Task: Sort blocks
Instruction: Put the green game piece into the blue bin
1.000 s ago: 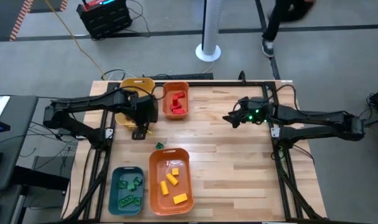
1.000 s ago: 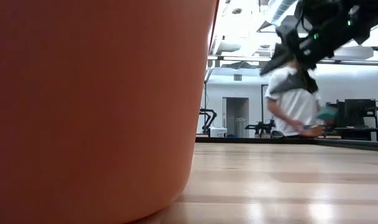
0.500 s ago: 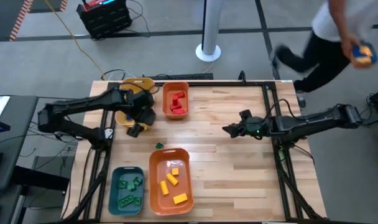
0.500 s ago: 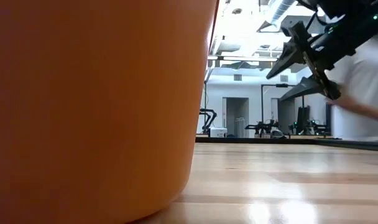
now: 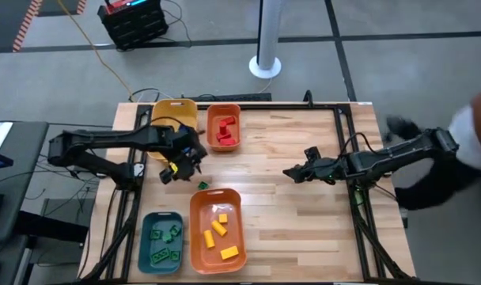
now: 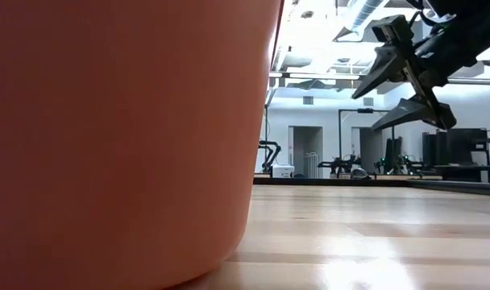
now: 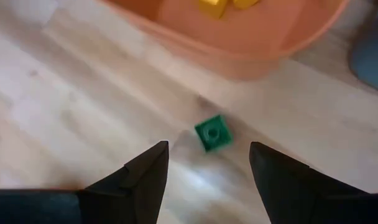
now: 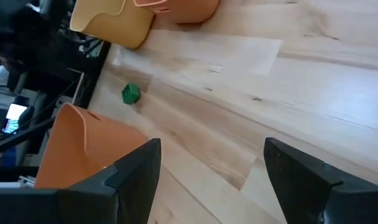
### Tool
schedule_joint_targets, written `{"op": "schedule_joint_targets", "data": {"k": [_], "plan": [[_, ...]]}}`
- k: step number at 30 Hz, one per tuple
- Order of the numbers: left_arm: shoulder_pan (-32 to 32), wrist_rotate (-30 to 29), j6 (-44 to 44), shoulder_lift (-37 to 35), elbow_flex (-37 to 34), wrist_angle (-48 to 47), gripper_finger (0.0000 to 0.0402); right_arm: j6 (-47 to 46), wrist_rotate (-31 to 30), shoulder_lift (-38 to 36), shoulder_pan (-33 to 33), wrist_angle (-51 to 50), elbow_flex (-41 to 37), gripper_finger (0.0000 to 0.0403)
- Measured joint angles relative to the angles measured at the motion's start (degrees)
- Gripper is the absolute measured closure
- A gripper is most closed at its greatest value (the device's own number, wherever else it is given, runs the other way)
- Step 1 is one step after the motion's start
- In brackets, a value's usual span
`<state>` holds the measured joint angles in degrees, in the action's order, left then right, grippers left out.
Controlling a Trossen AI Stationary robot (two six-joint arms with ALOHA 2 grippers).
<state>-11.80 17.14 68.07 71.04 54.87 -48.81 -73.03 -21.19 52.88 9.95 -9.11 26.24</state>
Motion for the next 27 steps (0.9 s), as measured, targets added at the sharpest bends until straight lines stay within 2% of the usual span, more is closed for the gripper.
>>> {"op": "schedule_joint_targets", "data": {"k": [3, 5, 11, 13, 16, 19, 23, 27], "plan": [[1.9, 2.94, -1.66, 2.04, 0.0, 0.54, 0.0184, 1.0, 0.0, 0.0, 0.21, 0.17, 0.0, 0.0111], [3.24, 2.57, -5.58, 2.97, 0.0, 1.66, 0.0185, 2.29, 0.0, 0.0, 0.21, 0.77, 0.0, 0.0111], [5.85, -3.39, -21.72, 1.39, 0.46, 11.65, 0.0185, 4.58, 0.12, 0.0, 0.04, 1.63, 0.0, 0.0111], [6.21, -6.39, -27.05, -0.05, 0.58, 15.23, 0.0185, 6.88, 1.86, 0.0, -1.04, 1.94, 0.02, 0.0111], [6.99, -8.87, -33.87, -1.79, 0.57, 16.54, 0.0185, 11.15, 5.94, 0.0, -3.5, 1.74, 0.86, 0.0111], [8.74, -10.03, -39.95, -3.63, 0.37, 16.71, 0.0185, 15.63, 7.21, 0.0, -5.6, 1.74, 2.76, 0.0111], [12.56, -14.08, -45.56, -6.29, 0.17, 17.2, 0.0185, 22.13, 7.79, 1.08, -8.2, 0.62, 7.15, 0.0111], [15.59, -18.05, -47.63, -8.11, 0.13, 19.43, 0.0185, 27.88, 8.65, 4.95, -9.95, -1.75, 11.31, 0.0111]]}}
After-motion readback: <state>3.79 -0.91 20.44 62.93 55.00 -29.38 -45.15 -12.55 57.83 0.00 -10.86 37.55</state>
